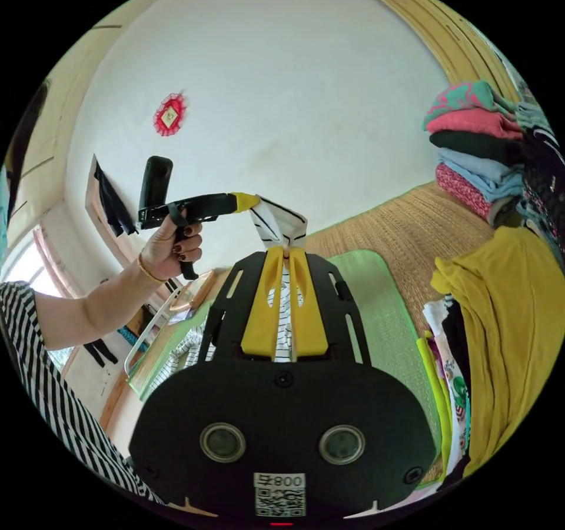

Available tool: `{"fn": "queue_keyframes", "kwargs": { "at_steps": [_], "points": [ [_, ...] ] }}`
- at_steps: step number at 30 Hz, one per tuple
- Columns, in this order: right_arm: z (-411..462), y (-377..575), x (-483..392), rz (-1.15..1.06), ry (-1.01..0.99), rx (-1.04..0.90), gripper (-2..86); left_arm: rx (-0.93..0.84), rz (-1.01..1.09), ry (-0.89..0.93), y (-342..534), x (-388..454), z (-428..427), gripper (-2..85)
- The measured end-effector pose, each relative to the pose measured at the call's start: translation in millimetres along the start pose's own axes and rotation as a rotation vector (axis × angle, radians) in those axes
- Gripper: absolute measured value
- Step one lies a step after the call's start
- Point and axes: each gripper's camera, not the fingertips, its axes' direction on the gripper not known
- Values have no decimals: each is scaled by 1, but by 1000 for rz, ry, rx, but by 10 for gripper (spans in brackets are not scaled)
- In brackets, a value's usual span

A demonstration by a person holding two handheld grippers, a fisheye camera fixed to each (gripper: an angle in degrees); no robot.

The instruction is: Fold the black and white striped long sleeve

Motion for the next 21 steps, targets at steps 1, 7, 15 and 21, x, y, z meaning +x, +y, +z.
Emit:
{"fn": "queue_keyframes", "kwargs": {
  "at_steps": [1, 7, 15, 21],
  "points": [
    [5, -14, -17, -25, -15, 5, 18, 30, 4, -7, 13, -4, -13, 5],
    [77, -65, -123, -145, -206, -61, 15, 75, -11, -151, 105, -29, -83, 6],
    [223, -45, -268, -255, -389, -323, 14, 18, -218, -247, 288, -86, -136, 5],
    [322, -13, -337, -266, -427, -531, 14, 9, -438, -199, 421, -147, -127, 5]
  ]
}}
